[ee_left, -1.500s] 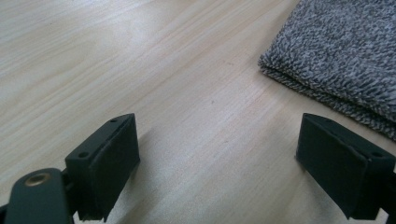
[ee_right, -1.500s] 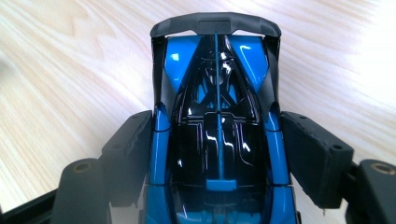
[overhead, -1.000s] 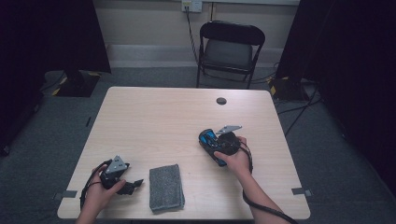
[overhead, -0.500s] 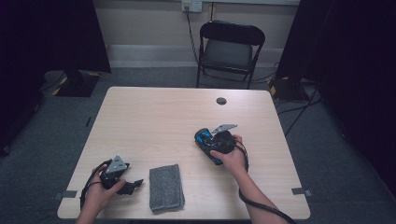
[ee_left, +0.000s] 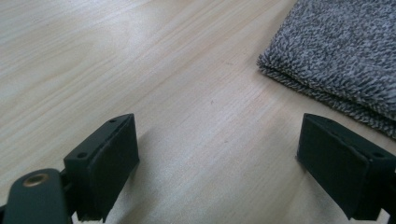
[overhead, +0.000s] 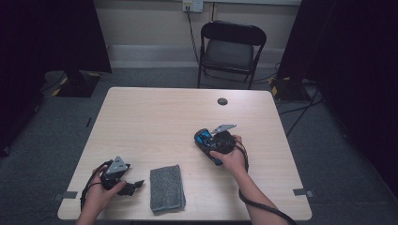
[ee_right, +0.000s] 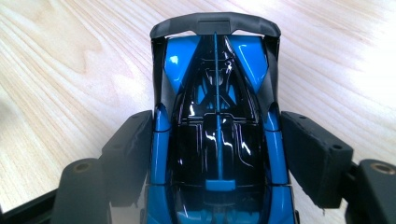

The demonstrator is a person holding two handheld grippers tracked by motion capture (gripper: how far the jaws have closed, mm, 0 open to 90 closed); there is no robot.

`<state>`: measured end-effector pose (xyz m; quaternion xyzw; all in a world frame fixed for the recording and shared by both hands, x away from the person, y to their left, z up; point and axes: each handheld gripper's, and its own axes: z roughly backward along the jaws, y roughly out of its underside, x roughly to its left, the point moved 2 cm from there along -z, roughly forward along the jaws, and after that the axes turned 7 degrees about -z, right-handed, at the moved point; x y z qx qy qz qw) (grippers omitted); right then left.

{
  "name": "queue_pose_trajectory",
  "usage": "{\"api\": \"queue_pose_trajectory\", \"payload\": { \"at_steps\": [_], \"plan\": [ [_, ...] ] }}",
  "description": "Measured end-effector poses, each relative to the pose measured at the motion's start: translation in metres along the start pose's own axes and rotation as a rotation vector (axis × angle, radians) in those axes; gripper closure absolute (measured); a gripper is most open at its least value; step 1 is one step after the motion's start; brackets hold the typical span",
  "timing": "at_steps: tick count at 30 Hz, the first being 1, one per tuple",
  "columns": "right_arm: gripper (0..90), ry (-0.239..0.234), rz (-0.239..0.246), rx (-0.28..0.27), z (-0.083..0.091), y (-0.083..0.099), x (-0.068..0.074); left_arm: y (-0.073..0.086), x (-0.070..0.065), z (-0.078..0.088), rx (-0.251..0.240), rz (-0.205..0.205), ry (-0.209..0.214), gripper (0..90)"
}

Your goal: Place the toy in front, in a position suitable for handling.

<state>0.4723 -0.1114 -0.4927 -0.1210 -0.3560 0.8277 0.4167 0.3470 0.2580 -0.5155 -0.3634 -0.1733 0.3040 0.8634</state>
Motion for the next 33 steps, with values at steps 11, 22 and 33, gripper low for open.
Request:
{"api": "queue_pose_trajectory", "payload": {
  "at_steps": [11, 22, 33],
  "plan": [
    [26.3, -0.027, 0.01, -0.037, -0.003, 0.008, -0.003, 0.0, 0.0, 0.0, 0.0, -0.001, 0.0, 12.0],
    [15.4, -0.02, 0.067, -0.072, 0.008, 0.012, 0.001, 0.0, 0.0, 0.0, 0.0, -0.001, 0.0, 12.0],
    [14.5, 0.002, 0.039, -0.119, 0.036, 0.045, -0.006, 0.0, 0.0, 0.0, 0.0, -0.002, -0.002, 12.0]
  ]
}}
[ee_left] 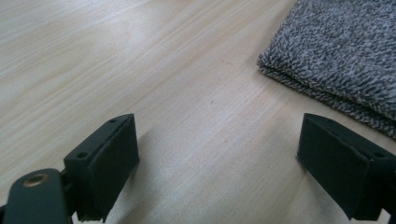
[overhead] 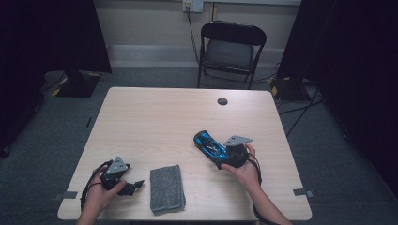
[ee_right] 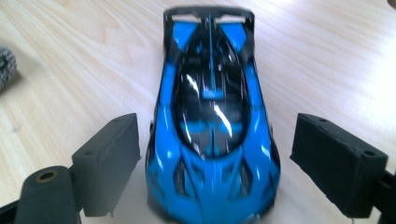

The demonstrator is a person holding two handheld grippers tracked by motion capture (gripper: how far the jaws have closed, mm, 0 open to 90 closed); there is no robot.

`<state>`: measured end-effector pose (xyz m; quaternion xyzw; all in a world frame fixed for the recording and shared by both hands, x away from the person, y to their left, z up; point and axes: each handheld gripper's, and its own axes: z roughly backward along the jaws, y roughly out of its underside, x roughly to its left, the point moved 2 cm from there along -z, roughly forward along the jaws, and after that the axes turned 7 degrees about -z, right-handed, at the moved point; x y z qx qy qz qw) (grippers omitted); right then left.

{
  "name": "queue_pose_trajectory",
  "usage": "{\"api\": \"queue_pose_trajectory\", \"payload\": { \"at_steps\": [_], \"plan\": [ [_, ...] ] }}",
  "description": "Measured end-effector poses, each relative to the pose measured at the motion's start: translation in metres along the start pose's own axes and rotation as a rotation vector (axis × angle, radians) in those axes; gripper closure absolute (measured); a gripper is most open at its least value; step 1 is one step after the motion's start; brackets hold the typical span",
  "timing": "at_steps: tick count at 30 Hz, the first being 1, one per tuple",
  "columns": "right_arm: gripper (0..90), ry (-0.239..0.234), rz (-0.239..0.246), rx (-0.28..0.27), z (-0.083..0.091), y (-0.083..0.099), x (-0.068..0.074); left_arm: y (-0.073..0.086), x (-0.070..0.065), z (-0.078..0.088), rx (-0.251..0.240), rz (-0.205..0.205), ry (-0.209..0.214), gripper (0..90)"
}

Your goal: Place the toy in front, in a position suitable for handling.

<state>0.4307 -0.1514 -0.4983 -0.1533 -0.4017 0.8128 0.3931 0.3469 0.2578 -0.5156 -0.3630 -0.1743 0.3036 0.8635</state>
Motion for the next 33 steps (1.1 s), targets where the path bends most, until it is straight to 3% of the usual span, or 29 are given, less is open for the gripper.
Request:
{"api": "queue_pose_trajectory", "payload": {
  "at_steps": [8, 12, 15, 19, 20, 26, 28, 30, 33],
  "plan": [
    [14.4, 0.004, -0.013, -0.008, 0.003, 0.019, -0.005, 0.0, -0.001, 0.0, 0.002, 0.003, -0.008, 11.7],
    [15.6, 0.0, -0.009, 0.008, 0.0, 0.018, -0.003, 0.0, -0.001, 0.0, 0.003, 0.003, -0.009, 11.5],
    [14.5, -0.001, 0.0, 0.059, -0.004, 0.018, -0.003, 0.0, -0.001, 0.0, 0.004, 0.004, -0.01, 11.4],
    [15.7, -0.01, -0.021, 0.064, -0.004, 0.018, -0.005, 0.0, -0.001, 0.0, 0.003, 0.004, -0.01, 11.4],
    [22.1, -0.025, -0.009, 0.054, -0.003, 0.018, -0.004, 0.0, -0.001, 0.0, 0.003, 0.004, -0.01, 11.4],
    [22.8, -0.03, -0.003, 0.05, -0.003, 0.018, -0.004, -0.001, -0.003, -0.001, 0.007, 0.016, -0.024, 11.2],
    [22.8, -0.03, -0.003, 0.049, -0.003, 0.018, -0.004, -0.002, -0.004, -0.001, -0.008, 0.029, -0.026, 15.4],
    [22.8, -0.03, -0.003, 0.049, -0.003, 0.018, -0.004, -0.003, -0.005, 0.0, -0.018, 0.047, 0.008, 17.9],
    [22.8, -0.028, -0.002, 0.05, -0.003, 0.018, -0.004, -0.006, -0.008, 0.001, -0.021, 0.052, 0.022, 18.7]
  ]
}}
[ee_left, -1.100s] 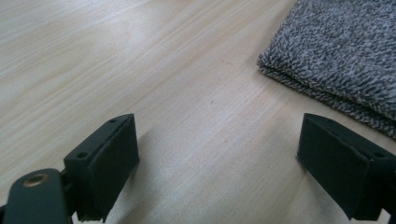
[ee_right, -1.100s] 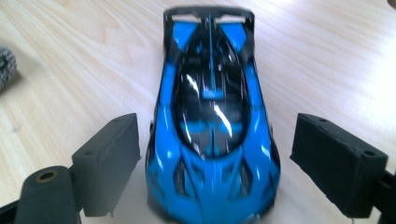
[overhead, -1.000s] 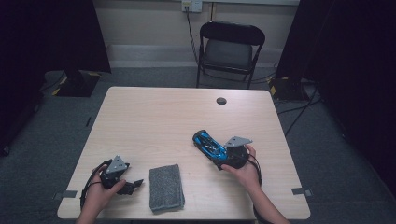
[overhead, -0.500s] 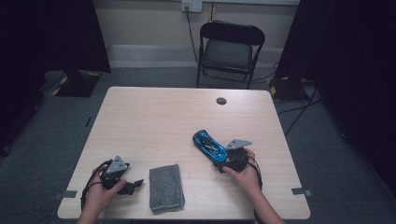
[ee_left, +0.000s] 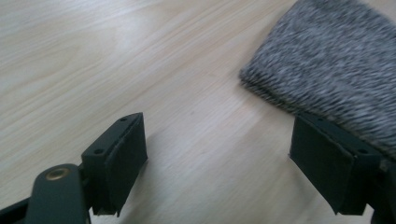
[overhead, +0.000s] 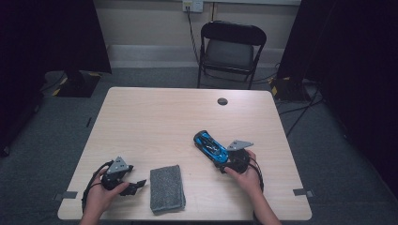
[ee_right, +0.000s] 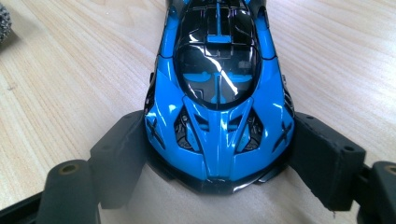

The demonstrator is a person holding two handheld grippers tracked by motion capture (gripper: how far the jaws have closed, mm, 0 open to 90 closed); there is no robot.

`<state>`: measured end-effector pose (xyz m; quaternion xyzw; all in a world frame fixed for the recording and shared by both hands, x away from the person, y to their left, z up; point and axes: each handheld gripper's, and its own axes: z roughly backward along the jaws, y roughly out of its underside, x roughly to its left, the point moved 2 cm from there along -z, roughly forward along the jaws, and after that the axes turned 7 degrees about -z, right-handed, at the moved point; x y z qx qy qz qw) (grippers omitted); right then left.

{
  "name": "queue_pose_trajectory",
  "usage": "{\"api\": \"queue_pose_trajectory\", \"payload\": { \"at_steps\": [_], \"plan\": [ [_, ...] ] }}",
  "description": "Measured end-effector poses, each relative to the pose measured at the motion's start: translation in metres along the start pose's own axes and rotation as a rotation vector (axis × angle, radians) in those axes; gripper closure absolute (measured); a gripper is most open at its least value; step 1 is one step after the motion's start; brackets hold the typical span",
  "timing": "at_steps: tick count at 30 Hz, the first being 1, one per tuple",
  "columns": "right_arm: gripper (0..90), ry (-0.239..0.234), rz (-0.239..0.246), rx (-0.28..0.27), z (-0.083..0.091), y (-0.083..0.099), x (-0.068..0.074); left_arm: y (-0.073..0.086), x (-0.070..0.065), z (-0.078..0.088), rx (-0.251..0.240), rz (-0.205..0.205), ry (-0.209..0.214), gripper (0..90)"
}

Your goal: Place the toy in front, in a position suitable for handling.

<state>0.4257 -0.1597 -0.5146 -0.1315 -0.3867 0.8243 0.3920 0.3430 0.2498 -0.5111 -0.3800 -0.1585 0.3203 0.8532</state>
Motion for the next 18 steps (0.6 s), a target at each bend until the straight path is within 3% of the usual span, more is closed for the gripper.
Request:
{"api": "queue_pose_trajectory", "payload": {
  "at_steps": [4, 10, 11, 13, 14, 18],
  "plan": [
    [22.8, 0.0, -0.001, 0.0, 0.0, 0.0, 0.0, -0.016, -0.01, 0.011, -0.04, -0.003, 0.006, 18.3],
    [22.8, 0.001, -0.001, -0.001, 0.0, 0.0, 0.0, -0.034, -0.032, 0.013, -0.083, -0.007, 0.067, 17.0],
    [22.8, 0.001, -0.001, 0.0, 0.0, 0.0, 0.0, -0.037, -0.038, 0.011, -0.065, 0.023, 0.083, 17.7],
    [22.8, 0.001, -0.001, 0.0, 0.0, 0.0, 0.0, -0.039, -0.041, 0.01, -0.054, 0.034, 0.092, 19.4],
    [22.8, 0.0, -0.001, 0.0, 0.0, 0.0, 0.0, -0.039, -0.048, 0.006, -0.032, 0.082, 0.127, 21.7],
    [22.8, 0.001, -0.001, 0.0, 0.0, 0.0, 0.0, -0.04, -0.055, 0.0, 0.011, 0.066, 0.125, 20.8]
  ]
}}
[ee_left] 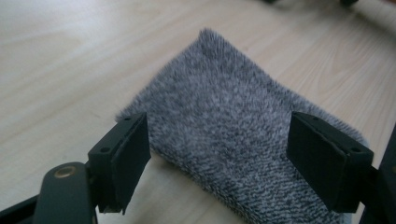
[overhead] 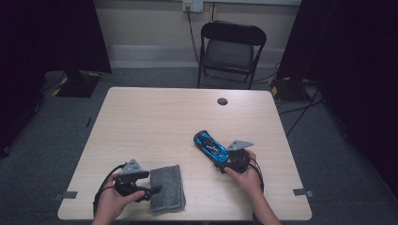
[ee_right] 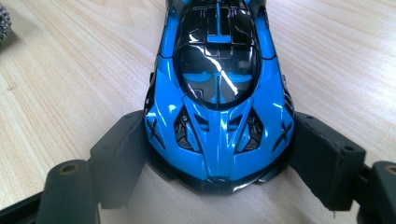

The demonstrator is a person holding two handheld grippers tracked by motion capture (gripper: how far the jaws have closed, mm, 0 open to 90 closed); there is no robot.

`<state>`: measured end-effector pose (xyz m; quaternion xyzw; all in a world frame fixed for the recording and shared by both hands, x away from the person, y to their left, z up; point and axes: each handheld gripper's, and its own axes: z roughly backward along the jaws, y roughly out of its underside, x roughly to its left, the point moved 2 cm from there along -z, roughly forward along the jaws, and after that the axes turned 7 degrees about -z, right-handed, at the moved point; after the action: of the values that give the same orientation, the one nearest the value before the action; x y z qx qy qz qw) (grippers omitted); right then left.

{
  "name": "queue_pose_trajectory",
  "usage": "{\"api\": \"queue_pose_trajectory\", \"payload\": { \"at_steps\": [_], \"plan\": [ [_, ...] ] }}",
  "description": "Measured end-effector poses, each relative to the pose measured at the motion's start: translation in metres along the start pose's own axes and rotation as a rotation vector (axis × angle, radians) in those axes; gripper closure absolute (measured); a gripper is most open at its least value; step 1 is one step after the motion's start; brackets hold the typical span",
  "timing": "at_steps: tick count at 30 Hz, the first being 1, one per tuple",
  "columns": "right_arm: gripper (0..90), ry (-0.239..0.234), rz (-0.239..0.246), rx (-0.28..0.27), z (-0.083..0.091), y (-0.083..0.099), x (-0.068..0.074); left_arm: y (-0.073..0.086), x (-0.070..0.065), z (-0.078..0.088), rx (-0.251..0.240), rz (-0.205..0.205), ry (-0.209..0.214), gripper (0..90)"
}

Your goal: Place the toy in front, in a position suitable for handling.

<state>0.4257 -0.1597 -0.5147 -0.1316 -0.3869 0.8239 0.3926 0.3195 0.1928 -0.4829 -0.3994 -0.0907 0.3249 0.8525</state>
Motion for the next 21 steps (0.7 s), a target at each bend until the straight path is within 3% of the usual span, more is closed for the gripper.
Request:
{"api": "queue_pose_trajectory", "payload": {
  "at_steps": [2, 3, 7, 10, 16, 21],
  "plan": [
    [22.8, 0.0, 0.0, 0.0, 0.0, 0.0, 0.0, -0.001, -0.002, -0.004, 0.017, -0.02, -0.01, 20.7],
    [22.8, 0.0, 0.0, 0.0, 0.0, 0.0, 0.0, -0.003, -0.003, -0.007, 0.018, -0.038, -0.04, 20.7],
    [22.8, 0.0, 0.0, 0.0, 0.0, 0.0, 0.0, -0.003, -0.006, -0.01, 0.006, -0.024, -0.048, 21.5],
    [22.8, 0.0, 0.0, 0.0, 0.0, 0.0, 0.0, -0.003, -0.004, -0.018, 0.024, -0.039, -0.059, 21.4],
    [22.8, 0.001, 0.0, -0.001, 0.0, 0.0, 0.0, -0.006, 0.001, -0.026, 0.019, -0.011, -0.052, 21.6],
    [22.8, 0.001, -0.001, -0.001, 0.0, 0.0, 0.0, -0.01, 0.004, -0.032, 0.022, -0.011, -0.051, 21.6]
  ]
}}
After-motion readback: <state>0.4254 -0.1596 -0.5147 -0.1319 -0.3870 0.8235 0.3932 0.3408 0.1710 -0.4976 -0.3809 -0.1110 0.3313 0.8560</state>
